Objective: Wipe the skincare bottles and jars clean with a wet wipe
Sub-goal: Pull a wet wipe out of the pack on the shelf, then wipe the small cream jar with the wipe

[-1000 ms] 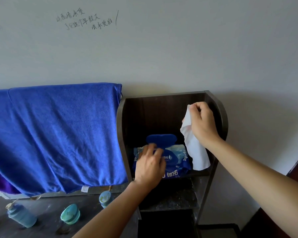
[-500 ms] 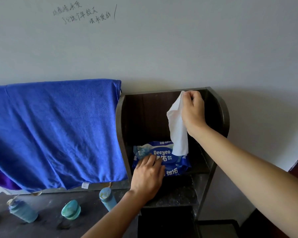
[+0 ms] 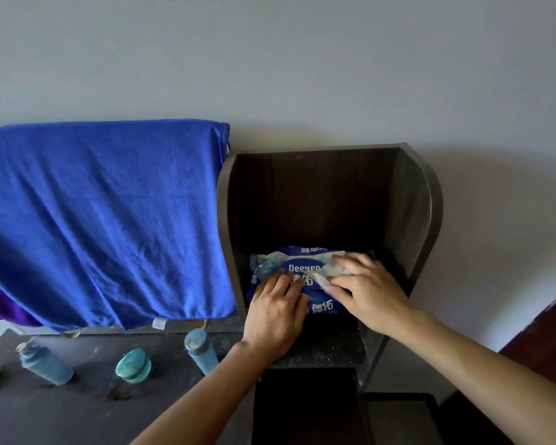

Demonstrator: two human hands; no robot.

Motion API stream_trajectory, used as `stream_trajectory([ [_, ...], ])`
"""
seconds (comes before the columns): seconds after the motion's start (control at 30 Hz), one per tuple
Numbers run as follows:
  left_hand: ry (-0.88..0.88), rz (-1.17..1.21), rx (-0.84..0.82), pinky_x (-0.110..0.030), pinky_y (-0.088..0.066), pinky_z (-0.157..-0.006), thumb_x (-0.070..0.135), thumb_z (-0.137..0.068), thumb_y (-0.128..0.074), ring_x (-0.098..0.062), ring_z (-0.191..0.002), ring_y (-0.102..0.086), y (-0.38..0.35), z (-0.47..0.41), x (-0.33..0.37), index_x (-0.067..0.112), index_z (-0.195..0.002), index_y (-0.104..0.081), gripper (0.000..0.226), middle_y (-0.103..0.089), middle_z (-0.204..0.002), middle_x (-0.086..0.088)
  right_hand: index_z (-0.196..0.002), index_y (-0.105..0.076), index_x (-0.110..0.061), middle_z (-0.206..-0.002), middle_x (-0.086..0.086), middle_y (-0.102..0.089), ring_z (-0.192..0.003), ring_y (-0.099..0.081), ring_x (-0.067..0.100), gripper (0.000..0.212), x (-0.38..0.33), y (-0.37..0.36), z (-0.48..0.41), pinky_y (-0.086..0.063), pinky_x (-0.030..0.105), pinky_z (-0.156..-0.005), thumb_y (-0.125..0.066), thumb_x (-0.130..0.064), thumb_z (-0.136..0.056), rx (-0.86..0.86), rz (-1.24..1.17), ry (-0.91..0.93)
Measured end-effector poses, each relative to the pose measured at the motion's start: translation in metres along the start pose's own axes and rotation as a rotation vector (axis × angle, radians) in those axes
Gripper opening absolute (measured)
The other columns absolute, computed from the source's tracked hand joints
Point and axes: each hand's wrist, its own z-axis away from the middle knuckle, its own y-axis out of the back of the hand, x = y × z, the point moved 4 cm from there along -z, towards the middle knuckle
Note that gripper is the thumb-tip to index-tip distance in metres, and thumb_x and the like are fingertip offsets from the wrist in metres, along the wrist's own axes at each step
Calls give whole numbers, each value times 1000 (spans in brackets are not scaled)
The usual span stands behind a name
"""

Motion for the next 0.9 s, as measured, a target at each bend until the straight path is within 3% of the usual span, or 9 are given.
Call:
stream_trajectory([
  [0.1,10,7,5,-40,-48,-95,32,-93,-49,-25,-117,-56,-1,1,-1,11,-115,-64,34,-65,-114,-6,-97,-74,-18,-119,3,-62,-108,-50,27,31,-14,1,-7,-45,41,-84,-54,-41,-90,-25,236,35],
  [0.2,14,9,-2,-40,-48,-96,33,-93,-48,-25,-118,-55,0,3,-2,11,-116,-64,36,-64,-117,-7,-103,-69,-13,-110,5,-63,-102,-54,24,26,-15,-1,-12,-51,37,-80,-58,-33,-90,-82,79,-41],
  [0.33,12,8,-23,-43,-49,-94,32,-93,-48,-27,-118,-53,10,11,1,8,-119,-62,38,-61,-121,-9,-100,-69,-13,-106,5,-67,-97,-61,23,16,-6,2,-4,-55,37,-75,-66,-21,-86,16,-86,-74],
  [0.47,16,31,64,-40,-44,-99,17,-88,-57,-29,-118,-52,28,58,6,6,-113,-61,27,-58,-121,-13,-99,-68,-8,-98,5,-67,-93,-62,22,20,-22,6,29,-56,35,-72,-70,-4,-80,239,-273,56],
  [0.57,91,30,23,-35,-48,-84,15,-86,-58,-25,-98,-57,35,112,2,9,-107,-63,22,-62,-109,-7,-105,-68,-6,-99,3,-65,-94,-60,16,22,-46,-2,58,-50,26,-85,-60,-5,-85,325,-377,172],
  [0.67,266,-29,-139,-37,-50,-67,19,-82,-57,-23,-78,-57,29,177,-17,15,-95,-62,15,-59,-89,0,-108,-68,-7,-101,3,-63,-96,-59,17,26,-65,-32,72,-49,27,-89,-58,-3,-84,242,-381,237],
  [0.9,642,-33,-466,-20,-47,-57,34,-77,-49,-10,-73,-61,26,331,-51,29,-91,-60,18,-61,-81,12,-102,-69,-11,-95,0,-64,-88,-61,19,33,-110,-115,81,-53,32,-77,-68,6,-73,-47,-391,251],
])
